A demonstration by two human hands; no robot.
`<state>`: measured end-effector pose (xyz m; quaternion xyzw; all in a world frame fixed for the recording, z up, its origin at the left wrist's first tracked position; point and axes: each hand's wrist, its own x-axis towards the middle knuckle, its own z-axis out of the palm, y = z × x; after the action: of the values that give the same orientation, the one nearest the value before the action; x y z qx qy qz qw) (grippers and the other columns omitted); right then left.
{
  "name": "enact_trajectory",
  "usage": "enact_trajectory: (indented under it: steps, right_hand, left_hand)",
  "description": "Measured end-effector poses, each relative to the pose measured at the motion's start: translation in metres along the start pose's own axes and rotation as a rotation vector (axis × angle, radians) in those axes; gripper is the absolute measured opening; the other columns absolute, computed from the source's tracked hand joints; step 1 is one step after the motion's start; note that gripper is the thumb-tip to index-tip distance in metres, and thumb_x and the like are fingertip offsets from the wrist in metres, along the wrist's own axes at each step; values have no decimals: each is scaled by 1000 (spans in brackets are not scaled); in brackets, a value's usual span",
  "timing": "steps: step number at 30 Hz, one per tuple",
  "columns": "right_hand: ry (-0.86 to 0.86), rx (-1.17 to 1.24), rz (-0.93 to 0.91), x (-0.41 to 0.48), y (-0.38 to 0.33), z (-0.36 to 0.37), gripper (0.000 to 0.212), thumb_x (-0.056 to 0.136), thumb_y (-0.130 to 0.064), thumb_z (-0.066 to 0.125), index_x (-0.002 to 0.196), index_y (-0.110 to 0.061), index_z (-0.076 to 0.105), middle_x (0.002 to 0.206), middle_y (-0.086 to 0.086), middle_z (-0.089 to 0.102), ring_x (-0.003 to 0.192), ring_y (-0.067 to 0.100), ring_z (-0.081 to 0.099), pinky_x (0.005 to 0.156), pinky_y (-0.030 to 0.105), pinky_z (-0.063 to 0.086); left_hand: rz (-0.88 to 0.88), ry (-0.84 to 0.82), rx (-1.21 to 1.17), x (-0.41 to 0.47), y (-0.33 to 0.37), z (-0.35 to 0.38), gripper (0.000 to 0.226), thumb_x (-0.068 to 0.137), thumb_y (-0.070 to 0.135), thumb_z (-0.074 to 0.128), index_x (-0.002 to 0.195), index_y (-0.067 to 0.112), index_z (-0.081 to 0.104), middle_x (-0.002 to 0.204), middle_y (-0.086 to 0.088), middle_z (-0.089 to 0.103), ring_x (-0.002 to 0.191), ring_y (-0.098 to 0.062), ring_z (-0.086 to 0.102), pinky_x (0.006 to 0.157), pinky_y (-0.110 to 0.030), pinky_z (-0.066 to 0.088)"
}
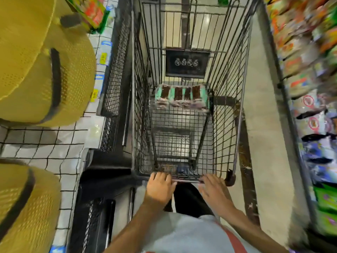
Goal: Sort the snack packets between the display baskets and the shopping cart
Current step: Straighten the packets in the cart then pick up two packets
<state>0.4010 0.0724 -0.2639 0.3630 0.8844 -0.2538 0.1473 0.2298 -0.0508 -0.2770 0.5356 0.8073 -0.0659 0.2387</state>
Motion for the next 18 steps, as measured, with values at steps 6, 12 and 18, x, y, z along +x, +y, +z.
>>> enact_trajectory:
  steps: [6,12,18]
  right_hand:
    - [101,-77,32,6,4,18,39,99,-42,36,121,-18,58,123,-1,54,120,18,45,103,32,30]
    - [181,-84,26,7,5,19,23,83,-35,70,87,-13,69,88,2,62,86,23,61,75,36,47]
    - [192,-75,30,16,4,14,21,74,-36,78,79,-18,70,82,-3,63,78,18,62,68,31,48]
  left_hand:
    - [70,227,19,1,-5,9,33,89,38,46,75,18,68,73,0,63,68,-22,63,69,-32,52]
    - [68,320,32,1,-7,12,36,95,35,41,77,16,66,74,1,60,68,-20,59,70,-35,51]
    - [43,163,67,11,-7,13,19,85,34,57,74,24,68,74,6,61,71,-16,61,72,-33,51]
